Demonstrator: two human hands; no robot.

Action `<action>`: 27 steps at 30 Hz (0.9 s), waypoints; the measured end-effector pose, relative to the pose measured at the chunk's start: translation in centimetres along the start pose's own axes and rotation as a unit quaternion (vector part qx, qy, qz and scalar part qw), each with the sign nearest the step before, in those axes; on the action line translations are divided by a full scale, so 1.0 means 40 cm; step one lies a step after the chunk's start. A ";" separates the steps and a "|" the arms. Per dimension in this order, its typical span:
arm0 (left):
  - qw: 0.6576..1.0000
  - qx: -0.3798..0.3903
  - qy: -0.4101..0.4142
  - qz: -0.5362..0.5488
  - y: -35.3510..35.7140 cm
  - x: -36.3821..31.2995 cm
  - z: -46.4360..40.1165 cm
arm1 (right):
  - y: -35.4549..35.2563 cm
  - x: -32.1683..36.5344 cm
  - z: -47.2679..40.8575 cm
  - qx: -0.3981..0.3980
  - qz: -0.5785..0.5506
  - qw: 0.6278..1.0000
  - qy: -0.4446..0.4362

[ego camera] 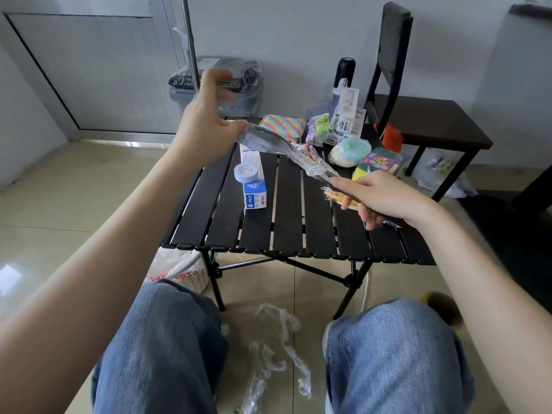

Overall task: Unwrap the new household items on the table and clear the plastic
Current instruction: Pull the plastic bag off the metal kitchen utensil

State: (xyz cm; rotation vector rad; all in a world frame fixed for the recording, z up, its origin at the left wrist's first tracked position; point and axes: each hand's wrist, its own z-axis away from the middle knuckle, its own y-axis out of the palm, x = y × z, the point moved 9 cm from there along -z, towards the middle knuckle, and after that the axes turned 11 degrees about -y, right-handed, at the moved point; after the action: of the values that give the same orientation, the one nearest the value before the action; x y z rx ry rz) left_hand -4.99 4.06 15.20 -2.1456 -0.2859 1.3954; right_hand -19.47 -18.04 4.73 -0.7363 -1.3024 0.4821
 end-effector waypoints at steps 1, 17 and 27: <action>1.000 -0.003 0.006 0.004 -0.005 -0.001 -0.006 | 0.003 -0.001 0.000 0.003 0.000 1.000 0.002; 0.998 -0.053 -0.001 0.025 0.030 0.057 0.007 | 0.051 -0.013 0.029 0.068 -0.149 0.986 0.017; 0.994 -0.098 0.014 0.039 0.031 0.042 0.008 | 0.065 -0.004 0.028 0.097 -0.149 0.984 0.011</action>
State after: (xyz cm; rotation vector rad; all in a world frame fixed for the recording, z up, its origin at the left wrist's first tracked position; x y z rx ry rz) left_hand -4.69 3.91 13.11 -2.3569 -0.3453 1.4302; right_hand -20.40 -16.14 2.84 -0.3750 -1.2971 0.3513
